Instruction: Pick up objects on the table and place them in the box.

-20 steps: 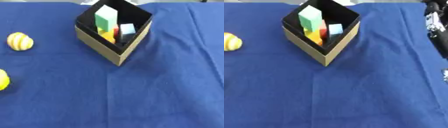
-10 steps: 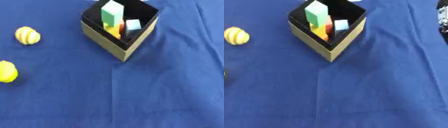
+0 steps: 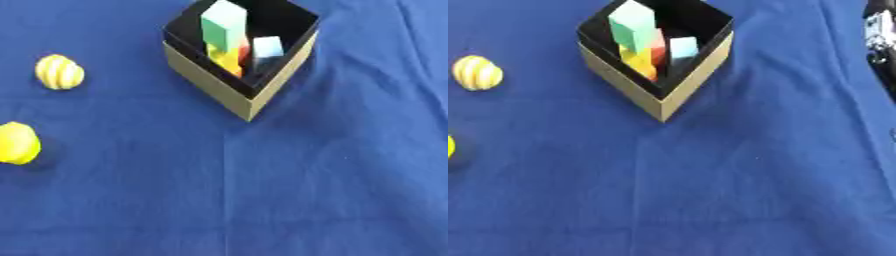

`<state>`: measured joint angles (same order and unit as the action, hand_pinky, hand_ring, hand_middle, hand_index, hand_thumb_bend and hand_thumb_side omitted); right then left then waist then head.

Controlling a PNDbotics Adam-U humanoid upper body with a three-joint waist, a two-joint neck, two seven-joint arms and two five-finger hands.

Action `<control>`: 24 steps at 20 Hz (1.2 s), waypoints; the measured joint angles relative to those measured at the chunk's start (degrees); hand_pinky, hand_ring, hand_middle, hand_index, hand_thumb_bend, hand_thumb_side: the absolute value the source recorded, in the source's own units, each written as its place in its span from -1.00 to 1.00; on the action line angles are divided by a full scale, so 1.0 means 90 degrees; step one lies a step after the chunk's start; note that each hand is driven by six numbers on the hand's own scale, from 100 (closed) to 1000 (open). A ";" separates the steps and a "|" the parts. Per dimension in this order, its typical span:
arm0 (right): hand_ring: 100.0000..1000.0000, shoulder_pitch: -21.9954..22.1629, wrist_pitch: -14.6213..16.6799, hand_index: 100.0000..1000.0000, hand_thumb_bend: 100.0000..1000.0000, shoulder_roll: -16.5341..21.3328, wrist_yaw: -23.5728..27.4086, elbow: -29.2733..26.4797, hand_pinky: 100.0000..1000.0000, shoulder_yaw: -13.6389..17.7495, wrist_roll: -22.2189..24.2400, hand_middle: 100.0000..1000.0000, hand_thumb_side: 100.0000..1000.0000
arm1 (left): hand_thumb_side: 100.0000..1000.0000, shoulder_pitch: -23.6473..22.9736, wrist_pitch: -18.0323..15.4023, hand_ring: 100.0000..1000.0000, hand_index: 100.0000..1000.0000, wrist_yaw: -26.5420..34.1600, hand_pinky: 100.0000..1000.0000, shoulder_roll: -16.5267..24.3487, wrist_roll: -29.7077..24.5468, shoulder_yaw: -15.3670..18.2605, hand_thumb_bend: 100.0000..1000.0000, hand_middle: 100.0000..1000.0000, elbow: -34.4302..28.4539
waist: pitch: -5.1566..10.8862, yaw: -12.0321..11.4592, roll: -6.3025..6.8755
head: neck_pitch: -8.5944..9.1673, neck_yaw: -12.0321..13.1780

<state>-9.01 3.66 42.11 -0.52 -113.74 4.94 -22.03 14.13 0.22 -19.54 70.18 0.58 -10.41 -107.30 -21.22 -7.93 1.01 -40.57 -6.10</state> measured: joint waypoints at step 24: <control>0.66 -0.0061 -0.0025 0.63 -1.00 -0.0013 -0.0007 0.0000 0.64 -0.0001 -0.0010 0.42 0.42 | -0.25 0.1267 0.0271 0.76 0.74 0.0046 0.86 -0.0103 -0.2477 -0.0825 -0.32 0.65 0.0120 | -0.0006 0.0206 -0.0011 | 0.0049 0.0567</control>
<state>-9.56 3.44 41.99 -0.59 -113.74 4.93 -22.12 25.54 2.66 -19.12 69.25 -21.71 -17.84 -106.22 -21.27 -6.08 0.91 -40.13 -1.00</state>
